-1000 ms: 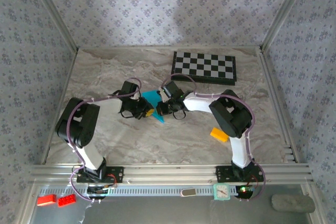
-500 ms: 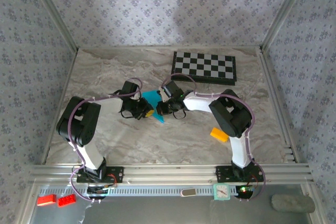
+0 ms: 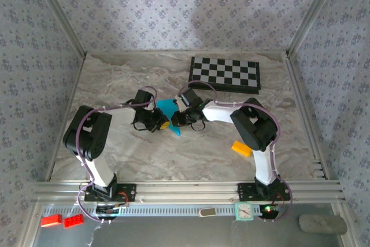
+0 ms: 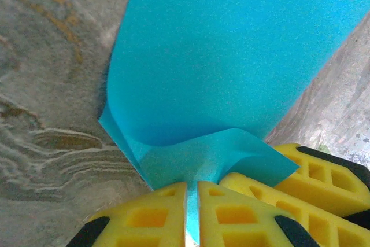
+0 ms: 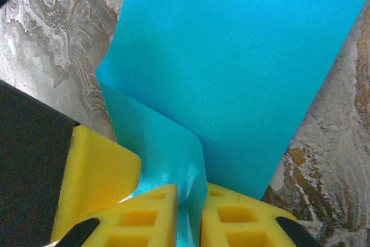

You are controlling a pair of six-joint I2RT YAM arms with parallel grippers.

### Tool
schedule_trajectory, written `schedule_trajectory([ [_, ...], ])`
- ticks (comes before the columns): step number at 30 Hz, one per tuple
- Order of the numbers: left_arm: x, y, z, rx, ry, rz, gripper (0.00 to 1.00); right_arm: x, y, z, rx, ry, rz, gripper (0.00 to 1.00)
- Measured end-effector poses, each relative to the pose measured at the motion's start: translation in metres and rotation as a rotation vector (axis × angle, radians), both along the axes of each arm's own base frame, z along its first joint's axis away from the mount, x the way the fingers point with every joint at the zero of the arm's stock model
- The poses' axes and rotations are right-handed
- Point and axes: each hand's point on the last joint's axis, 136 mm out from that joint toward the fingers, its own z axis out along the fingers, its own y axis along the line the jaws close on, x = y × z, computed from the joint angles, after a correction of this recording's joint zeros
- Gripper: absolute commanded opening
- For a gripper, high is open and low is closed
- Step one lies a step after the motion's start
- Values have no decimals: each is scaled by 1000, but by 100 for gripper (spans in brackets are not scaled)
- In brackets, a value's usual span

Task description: Fold a paper plane with a square sheet of paper (pick it up from the middle)

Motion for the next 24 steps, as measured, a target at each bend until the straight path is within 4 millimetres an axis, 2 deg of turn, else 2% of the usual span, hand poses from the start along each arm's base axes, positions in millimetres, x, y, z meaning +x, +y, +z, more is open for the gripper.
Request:
schedule_trajectory([
  [14,3,-1,-3,3,4,-2,13,1,-3,-2,-5,9,-9,9],
  [24,4,0,-4,12,7,-5,12,1,-3,-2,-7,15,-13,12],
])
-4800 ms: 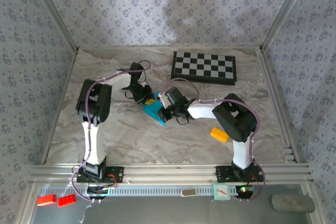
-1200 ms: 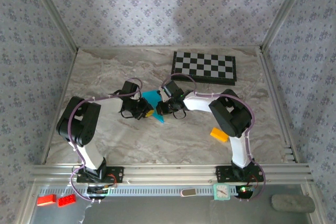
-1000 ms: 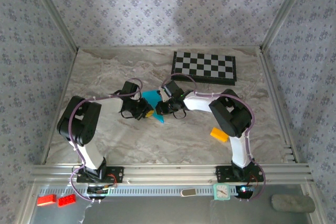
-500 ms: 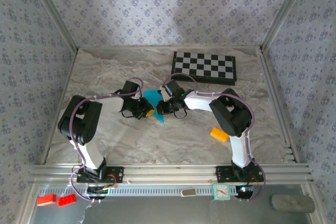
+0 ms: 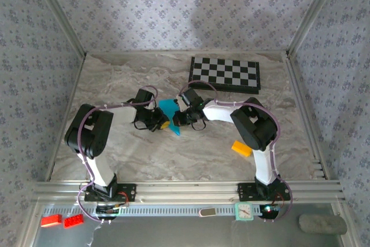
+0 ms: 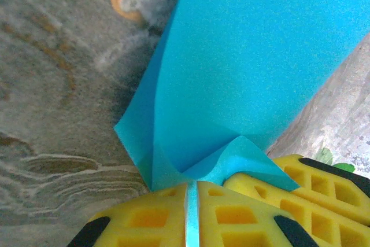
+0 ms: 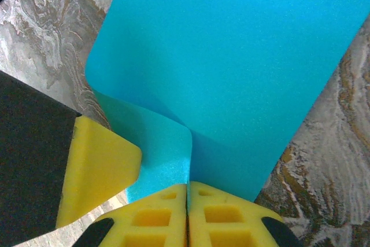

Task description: Fold a paper plane with a square sheet of paper (pick it up from the middle)

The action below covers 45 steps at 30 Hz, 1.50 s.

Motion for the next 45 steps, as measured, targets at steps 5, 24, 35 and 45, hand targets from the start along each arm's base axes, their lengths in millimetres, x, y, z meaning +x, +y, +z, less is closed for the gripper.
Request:
schedule_trajectory([
  [5,0,2,-1,16,7,-3,11,0,-1,2,7,17,-14,17],
  [24,1,1,-3,23,23,-2,10,-3,-3,64,98,-25,-9,16],
  [35,1,1,-4,22,33,7,10,-36,8,40,58,58,83,9],
  [45,2,1,-4,20,48,8,9,-47,11,21,14,108,105,8],
])
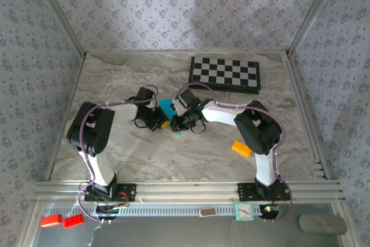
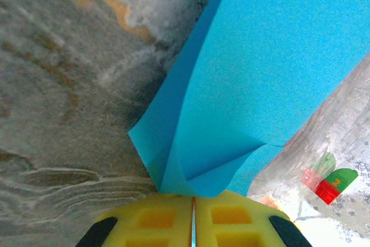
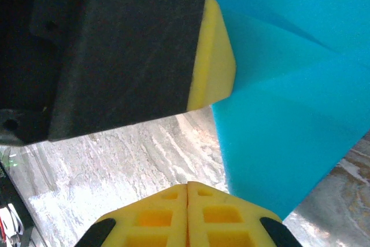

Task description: Fold a paper plane with a square sheet of paper (pick it up from the middle)

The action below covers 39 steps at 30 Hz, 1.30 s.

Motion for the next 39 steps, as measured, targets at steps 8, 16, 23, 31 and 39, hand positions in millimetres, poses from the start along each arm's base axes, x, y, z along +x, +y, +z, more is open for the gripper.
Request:
schedule_trajectory([
  [8,-1,0,0,-1,12,-2,9,2,1,1,-21,-12,1,8],
  [16,-1,0,0,0,19,2,9,3,-8,-12,-85,-7,-20,7],
  [23,-1,-1,-1,0,27,0,9,5,-12,-15,-111,-19,-32,7],
  [31,-1,-1,0,2,31,0,9,5,-13,-16,-119,-20,-36,8],
  [39,-1,-1,0,3,32,0,10,4,-13,-19,-120,-8,-32,8],
])
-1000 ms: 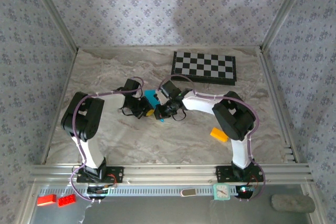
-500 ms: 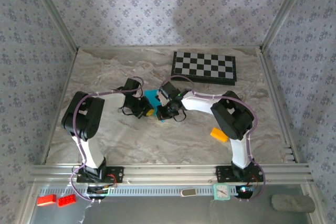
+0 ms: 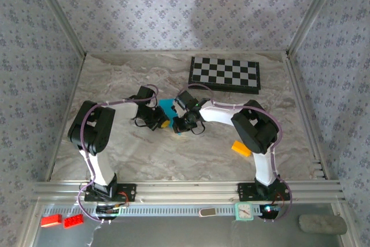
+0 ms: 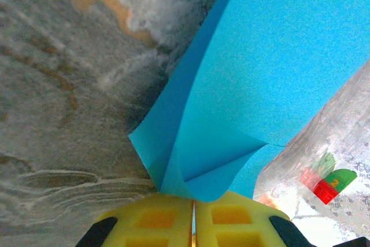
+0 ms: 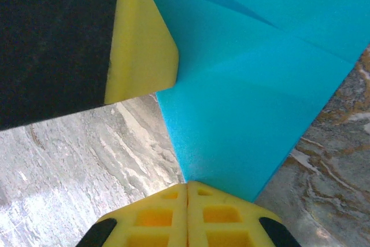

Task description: Fold a paper plane with a square sheet of paper (pick it up from the middle)

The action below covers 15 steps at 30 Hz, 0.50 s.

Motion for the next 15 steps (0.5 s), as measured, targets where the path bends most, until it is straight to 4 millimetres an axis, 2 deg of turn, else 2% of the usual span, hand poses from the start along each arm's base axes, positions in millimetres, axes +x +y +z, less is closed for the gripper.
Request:
schedule_trajectory([
  [15,0,0,-1,1,4,0,10,-7,-2,-3,-5,29,8,8],
])
